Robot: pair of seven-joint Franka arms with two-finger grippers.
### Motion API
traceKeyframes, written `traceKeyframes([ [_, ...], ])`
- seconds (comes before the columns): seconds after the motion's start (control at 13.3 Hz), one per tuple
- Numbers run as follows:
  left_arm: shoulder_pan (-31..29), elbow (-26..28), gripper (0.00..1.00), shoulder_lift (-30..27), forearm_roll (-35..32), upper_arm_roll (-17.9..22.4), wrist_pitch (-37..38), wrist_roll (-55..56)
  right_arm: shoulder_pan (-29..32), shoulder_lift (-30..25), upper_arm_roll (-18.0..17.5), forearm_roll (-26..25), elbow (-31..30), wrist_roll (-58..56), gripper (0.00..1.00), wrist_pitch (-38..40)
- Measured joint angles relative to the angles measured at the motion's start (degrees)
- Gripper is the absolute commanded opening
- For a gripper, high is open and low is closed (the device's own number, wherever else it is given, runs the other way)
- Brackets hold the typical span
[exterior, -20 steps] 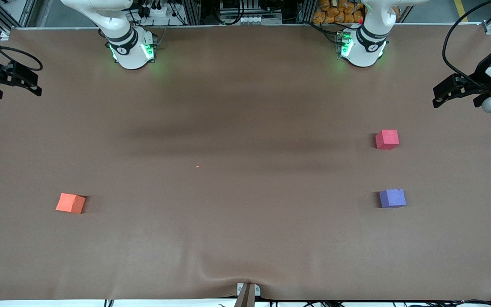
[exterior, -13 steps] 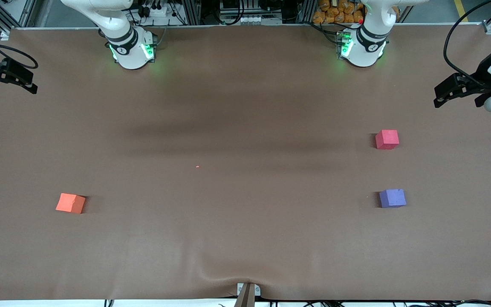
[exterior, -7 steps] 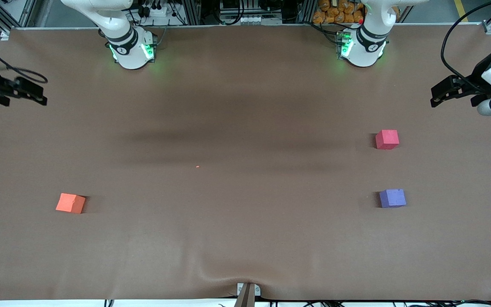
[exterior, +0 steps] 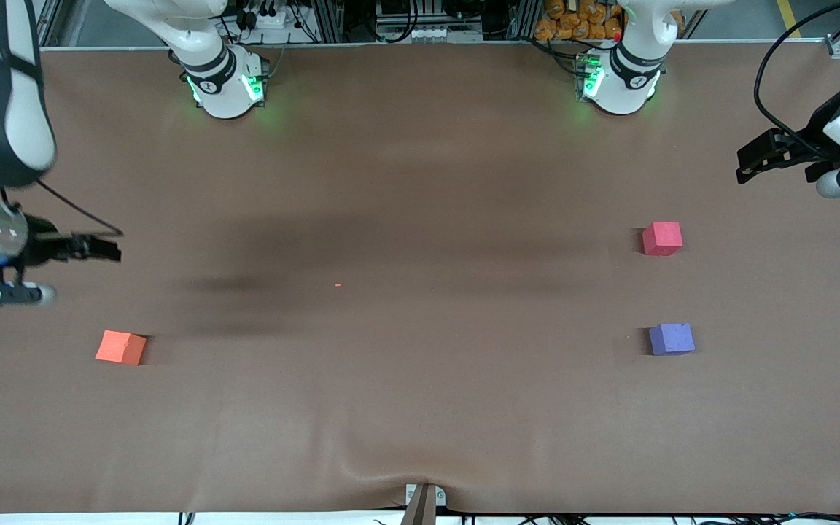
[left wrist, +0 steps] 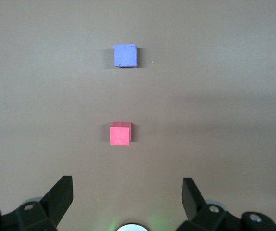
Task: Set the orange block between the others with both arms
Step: 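Reach the right gripper down to the orange cube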
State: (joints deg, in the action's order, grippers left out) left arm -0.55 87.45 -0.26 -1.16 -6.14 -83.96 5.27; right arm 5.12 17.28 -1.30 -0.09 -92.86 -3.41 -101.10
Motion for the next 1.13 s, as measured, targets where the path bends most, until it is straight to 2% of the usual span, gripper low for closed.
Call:
traceKeyframes([
  [0.38, -0.01, -0.16, 1.0, 0.03, 0.0, -0.01, 0.0, 0.0, 4.7, 13.06, 0.24, -0.08, 0.09, -10.07, 1.0, -18.05],
  [0.68, -0.01, -0.2, 1.0, 0.03, 0.0, 0.01, 0.01, 0.0, 6.17, 16.88, 0.3, -1.11, 0.37, -13.61, 1.0, -22.17],
  [1.13, -0.03, -0.2, 1.0, 0.03, 0.0, 0.06, 0.01, 0.0, 6.41, 20.48, 0.33, -1.43, 1.91, -11.49, 1.0, -24.84],
])
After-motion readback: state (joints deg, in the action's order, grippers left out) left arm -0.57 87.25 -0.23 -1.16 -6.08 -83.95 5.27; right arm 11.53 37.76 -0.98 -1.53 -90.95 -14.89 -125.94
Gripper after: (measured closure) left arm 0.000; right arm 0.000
